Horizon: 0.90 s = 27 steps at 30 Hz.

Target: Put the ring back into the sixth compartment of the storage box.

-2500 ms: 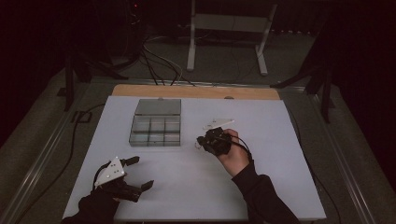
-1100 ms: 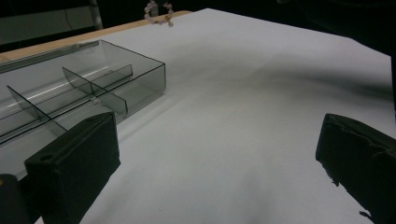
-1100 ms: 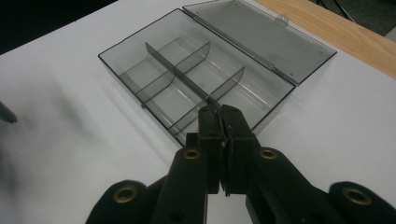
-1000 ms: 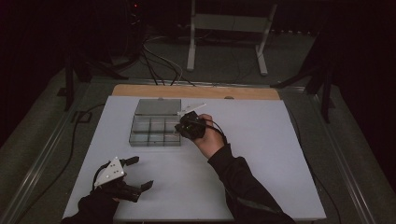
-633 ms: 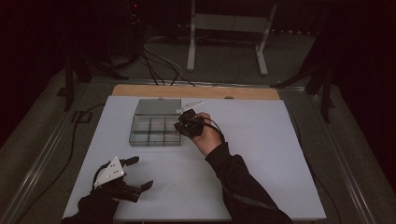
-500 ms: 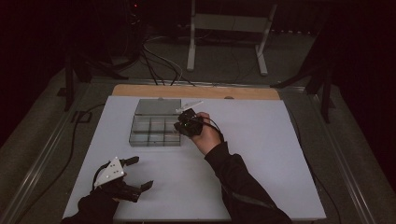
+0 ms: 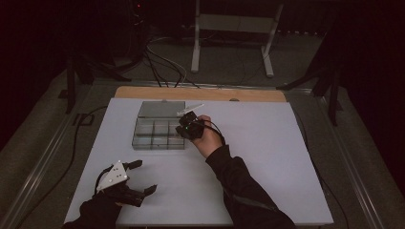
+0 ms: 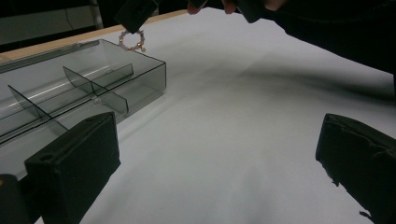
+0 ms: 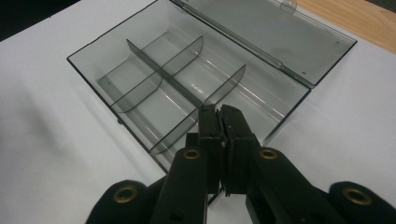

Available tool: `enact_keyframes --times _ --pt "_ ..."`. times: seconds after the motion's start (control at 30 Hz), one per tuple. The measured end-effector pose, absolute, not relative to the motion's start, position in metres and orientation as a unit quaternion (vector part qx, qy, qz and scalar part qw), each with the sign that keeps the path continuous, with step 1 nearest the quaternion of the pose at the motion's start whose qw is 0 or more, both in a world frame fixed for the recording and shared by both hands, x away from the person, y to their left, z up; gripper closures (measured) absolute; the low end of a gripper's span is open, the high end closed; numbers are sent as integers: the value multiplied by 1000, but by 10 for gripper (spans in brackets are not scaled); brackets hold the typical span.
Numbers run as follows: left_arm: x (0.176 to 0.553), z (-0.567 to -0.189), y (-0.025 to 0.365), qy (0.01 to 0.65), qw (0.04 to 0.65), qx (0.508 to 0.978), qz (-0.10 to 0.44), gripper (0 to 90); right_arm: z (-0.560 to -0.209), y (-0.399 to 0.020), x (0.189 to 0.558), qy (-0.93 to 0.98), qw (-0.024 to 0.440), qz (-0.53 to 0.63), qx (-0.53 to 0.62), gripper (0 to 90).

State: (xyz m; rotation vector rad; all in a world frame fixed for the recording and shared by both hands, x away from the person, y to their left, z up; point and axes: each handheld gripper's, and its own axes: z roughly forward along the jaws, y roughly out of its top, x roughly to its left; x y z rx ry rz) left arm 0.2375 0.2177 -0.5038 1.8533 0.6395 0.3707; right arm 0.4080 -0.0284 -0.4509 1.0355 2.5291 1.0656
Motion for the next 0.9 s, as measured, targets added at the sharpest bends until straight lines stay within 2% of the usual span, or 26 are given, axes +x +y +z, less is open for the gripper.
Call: enact_keyframes --times 0.5,0.53,0.57,0.6,0.63,0.7,0.77,0.83,0.87,0.9 --pt "237 -504 218 270 543 780 155 7 -458 -19 416 858 97 363 350 865" --pt "237 -504 218 270 543 780 155 7 -459 -19 416 858 98 365 347 812" --pt "237 -504 218 271 543 780 154 7 -459 -18 416 855 95 375 346 650" --pt "237 -504 218 271 543 780 154 7 -459 -18 415 850 86 390 342 543" --pt "237 -504 218 270 543 780 154 7 -459 -18 415 851 79 393 338 478" --pt "237 -504 218 270 543 780 154 7 -458 -19 415 850 81 400 332 370" --pt "237 -504 218 269 543 780 156 7 -458 -20 416 850 62 404 331 277" --pt "237 -504 218 269 543 780 156 7 -458 -20 415 851 59 406 329 254" --pt "237 -504 218 269 543 780 156 7 -458 -22 415 849 51 411 327 176" --pt "237 -504 218 269 543 780 156 7 -459 -23 415 847 48 416 326 144"
